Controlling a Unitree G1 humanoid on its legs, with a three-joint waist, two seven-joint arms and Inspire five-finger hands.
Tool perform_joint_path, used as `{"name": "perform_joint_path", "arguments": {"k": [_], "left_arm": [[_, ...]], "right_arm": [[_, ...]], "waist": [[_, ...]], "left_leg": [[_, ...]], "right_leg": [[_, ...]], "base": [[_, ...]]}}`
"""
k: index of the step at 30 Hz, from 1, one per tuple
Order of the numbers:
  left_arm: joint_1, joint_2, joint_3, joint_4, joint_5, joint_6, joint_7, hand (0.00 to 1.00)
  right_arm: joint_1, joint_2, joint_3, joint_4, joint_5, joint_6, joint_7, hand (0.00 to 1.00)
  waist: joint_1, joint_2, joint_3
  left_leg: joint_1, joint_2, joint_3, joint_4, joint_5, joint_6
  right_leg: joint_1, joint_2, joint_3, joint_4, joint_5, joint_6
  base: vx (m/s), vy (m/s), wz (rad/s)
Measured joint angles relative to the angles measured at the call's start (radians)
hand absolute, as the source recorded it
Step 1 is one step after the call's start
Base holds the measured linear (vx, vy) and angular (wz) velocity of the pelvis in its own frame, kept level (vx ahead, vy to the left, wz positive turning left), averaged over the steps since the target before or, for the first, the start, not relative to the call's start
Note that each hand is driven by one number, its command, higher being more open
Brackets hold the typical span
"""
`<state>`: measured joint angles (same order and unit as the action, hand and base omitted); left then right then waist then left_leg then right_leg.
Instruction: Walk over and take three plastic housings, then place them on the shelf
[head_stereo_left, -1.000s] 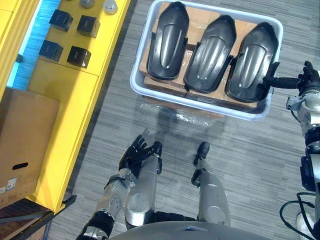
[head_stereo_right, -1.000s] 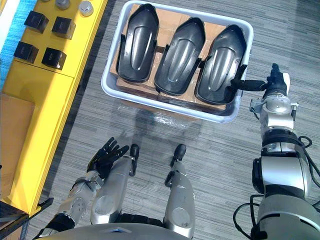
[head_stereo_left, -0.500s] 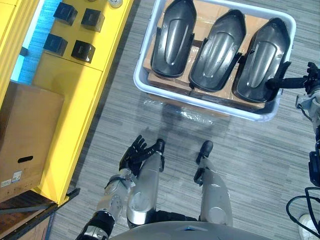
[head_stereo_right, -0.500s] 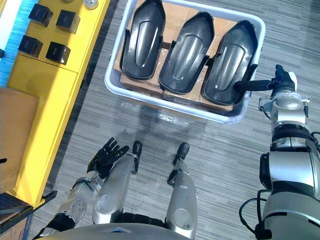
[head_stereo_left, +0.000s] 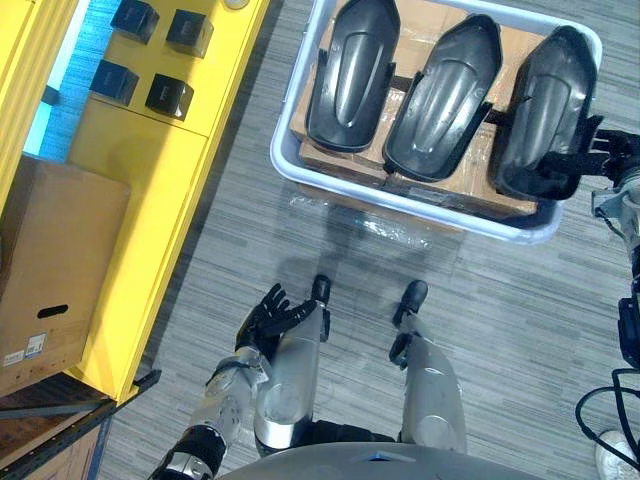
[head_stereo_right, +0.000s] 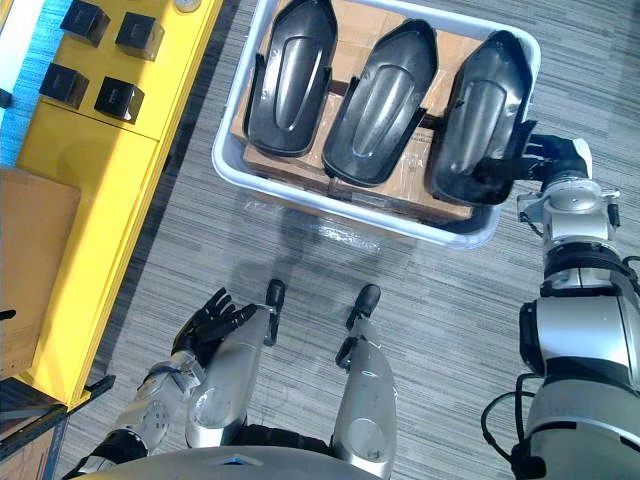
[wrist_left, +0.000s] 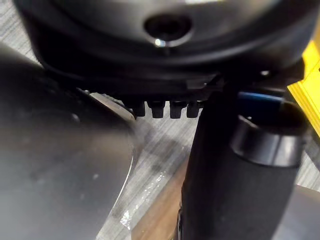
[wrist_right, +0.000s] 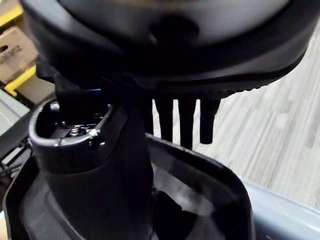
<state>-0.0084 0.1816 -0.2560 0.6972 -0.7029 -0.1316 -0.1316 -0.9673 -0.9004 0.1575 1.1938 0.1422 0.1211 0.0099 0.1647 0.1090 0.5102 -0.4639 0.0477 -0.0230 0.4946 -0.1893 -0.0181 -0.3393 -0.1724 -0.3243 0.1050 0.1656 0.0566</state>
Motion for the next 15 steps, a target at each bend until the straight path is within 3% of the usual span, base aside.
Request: {"name": "perform_joint_path", "arguments": {"k": [3,6,10,15], "left_arm": [[0.0,0.001,-0.005,0.003,0.007,0.0,0.019,1.0],[0.0,0.002,-0.014,0.012,-0.007,-0.003,0.032,1.0],[0.006,0.002,-0.011,0.021,-0.136,0.005,0.012,1.0],[0.016,0.001,0.0,0.019,-0.211,0.013,-0.004,1.0]], "right_arm": [[-0.006,0.0,-0.013,0.012,-0.015,0.022,-0.039,0.0],[-0.011,0.013,-0.014,0.025,-0.063,0.087,-0.103,0.0],[-0.023,0.033,-0.095,0.029,-0.153,0.133,-0.224,0.0],[-0.029,0.032,-0.165,0.066,-0.213,0.265,-0.321,0.0]], "waist": [[-0.002,0.0,0.0],[0.001,0.001,0.0],[0.002,0.001,-0.001],[0.001,0.002,-0.001]], "left_leg": [[0.003,0.0,-0.003,-0.01,0.007,-0.003],[0.003,0.001,-0.008,-0.013,0.014,-0.007],[0.009,-0.001,-0.007,-0.025,0.022,-0.007],[0.018,-0.002,-0.009,-0.046,0.034,-0.01]], "right_leg": [[0.0,0.0,-0.003,-0.001,0.0,-0.001],[0.0,0.0,-0.01,-0.001,-0.001,-0.001],[0.001,-0.002,-0.011,0.001,-0.001,-0.002],[0.006,-0.009,-0.022,0.005,-0.006,-0.008]], "base": [[-0.01,0.002,0.03],[0.0,0.003,0.05],[0.0,0.0,0.01],[-0.02,0.017,0.06]]}}
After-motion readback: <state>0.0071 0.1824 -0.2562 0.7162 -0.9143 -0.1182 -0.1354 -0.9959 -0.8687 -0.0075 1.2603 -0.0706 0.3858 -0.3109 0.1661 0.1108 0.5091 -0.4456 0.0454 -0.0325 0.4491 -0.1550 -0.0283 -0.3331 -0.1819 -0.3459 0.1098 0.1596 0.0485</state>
